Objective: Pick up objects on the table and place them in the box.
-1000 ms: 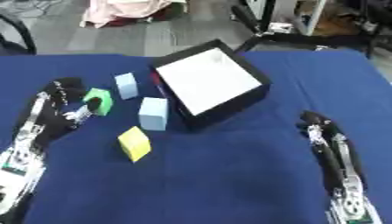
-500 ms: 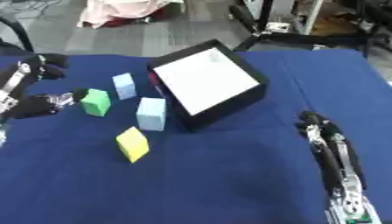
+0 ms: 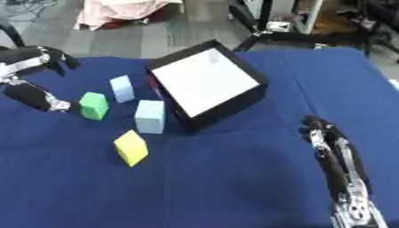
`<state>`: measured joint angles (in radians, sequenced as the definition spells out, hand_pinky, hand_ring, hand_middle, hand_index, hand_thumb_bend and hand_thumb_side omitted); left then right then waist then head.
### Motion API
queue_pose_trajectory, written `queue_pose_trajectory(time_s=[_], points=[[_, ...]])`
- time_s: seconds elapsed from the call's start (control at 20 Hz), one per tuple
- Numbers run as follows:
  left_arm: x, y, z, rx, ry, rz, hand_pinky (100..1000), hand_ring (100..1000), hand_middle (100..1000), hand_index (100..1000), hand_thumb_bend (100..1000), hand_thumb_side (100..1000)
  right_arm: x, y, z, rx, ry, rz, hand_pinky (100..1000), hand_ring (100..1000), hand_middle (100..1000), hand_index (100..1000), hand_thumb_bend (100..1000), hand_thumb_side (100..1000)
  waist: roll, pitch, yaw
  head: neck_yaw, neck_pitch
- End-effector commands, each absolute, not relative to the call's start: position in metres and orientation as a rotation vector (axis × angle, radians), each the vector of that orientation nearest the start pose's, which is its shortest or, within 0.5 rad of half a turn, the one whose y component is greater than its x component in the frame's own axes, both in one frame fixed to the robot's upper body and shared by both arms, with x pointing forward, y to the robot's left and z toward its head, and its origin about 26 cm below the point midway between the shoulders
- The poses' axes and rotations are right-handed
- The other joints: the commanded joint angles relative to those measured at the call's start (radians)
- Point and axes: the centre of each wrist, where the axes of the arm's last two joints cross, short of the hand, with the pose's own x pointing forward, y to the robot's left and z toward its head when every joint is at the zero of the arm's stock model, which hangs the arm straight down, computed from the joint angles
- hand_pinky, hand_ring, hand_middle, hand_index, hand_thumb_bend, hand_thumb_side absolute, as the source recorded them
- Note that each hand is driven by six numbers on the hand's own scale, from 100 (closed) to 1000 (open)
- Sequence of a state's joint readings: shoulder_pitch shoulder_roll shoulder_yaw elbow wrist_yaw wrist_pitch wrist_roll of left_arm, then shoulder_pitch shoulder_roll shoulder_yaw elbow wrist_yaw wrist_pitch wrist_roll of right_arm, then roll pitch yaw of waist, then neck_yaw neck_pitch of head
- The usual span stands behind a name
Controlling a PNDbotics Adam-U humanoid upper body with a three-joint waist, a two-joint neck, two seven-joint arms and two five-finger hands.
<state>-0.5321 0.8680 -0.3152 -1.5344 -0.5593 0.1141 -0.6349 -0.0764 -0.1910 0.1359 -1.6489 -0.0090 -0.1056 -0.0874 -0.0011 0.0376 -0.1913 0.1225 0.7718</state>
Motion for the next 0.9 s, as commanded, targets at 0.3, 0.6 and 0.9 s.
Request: queue_pose_trajectory(time_s=[0.3,0.6,0.9], points=[[0.407,0.336,0.182,0.812,-0.852,-1.724,847,738,791,898,518,348,0.293,-0.246,0.035,-0.071,-1.829,0.224,808,764,750,793,100,737,0.012,-0.021,-0.003,-0.003,-0.002],[0.431,0.329,0.162,0.870,-0.847,-1.714,842,732,788,894,500,347,0.292,-0.245,0.034,-0.069,-1.825,0.220,808,764,750,792,100,741,0.007,-0.021,-0.002,-0.003,-0.002],[0.444,0.324,0.151,0.963,-0.872,-1.667,836,723,781,895,488,350,0.292,-0.245,0.034,-0.067,-1.825,0.216,808,763,750,792,100,742,0.004,-0.020,-0.002,-0.004,-0.002]])
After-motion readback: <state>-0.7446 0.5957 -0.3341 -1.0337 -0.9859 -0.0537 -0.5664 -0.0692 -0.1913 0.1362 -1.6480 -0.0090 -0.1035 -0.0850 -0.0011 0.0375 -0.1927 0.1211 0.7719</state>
